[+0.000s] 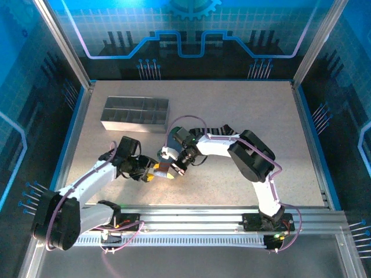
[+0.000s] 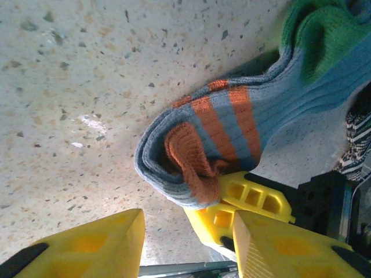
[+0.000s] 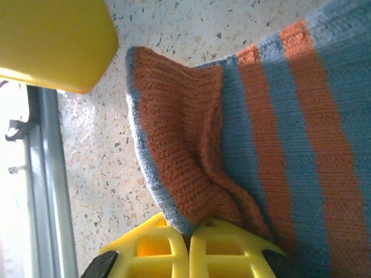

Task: Roll the socks

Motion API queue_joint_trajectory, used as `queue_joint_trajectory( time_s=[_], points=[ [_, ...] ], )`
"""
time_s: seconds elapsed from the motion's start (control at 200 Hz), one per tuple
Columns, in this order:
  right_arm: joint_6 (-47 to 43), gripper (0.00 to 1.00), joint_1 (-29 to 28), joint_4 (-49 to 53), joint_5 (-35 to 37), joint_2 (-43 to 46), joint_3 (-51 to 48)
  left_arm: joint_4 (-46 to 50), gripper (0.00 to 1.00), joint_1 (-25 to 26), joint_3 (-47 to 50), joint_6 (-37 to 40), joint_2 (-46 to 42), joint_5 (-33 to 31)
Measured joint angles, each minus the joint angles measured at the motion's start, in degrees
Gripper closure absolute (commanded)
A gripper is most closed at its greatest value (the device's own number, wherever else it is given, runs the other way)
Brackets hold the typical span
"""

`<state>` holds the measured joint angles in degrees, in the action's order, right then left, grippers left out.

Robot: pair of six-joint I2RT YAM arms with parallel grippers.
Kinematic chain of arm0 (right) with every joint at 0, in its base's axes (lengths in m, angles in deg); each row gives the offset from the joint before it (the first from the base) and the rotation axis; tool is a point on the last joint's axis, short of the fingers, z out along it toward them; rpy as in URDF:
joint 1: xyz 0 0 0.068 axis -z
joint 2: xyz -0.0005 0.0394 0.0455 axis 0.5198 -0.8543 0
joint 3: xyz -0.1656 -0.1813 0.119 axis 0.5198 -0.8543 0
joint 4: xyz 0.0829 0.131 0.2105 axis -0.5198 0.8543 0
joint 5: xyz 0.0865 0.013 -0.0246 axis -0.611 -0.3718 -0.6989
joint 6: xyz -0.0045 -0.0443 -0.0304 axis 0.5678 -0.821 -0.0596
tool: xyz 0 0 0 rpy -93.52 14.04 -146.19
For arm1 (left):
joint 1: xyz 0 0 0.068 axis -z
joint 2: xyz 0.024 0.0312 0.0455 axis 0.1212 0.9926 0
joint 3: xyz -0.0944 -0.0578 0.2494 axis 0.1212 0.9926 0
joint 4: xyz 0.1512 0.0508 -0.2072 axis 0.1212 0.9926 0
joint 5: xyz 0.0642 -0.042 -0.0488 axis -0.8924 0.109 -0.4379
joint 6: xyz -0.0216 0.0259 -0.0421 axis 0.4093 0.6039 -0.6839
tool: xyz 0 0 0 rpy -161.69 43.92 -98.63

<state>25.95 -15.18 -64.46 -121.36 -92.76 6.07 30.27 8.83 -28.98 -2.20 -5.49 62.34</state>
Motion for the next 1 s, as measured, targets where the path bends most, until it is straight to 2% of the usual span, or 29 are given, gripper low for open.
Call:
queue_joint_trajectory(
  time_s=[0.205,0.455,0.886,1.001],
  points=[
    [1.3,1.0,1.7,3.7,-4.7,-2.3,2.1,-5.0,0.63,1.3,2.8,0.1,0.9,0.0],
    [3.5,1.0,2.7,7.5,-7.2,-4.3,4.7,-9.4,0.64,2.9,3.1,0.0,2.5,-0.2],
    [6.2,1.0,3.2,9.1,-9.3,-5.5,5.7,-12.2,0.64,5.4,3.0,0.1,9.8,-2.2],
    [6.2,1.0,3.4,9.6,-9.4,-5.5,5.7,-11.5,0.6,5.8,0.9,0.3,12.5,-2.6]
  ],
)
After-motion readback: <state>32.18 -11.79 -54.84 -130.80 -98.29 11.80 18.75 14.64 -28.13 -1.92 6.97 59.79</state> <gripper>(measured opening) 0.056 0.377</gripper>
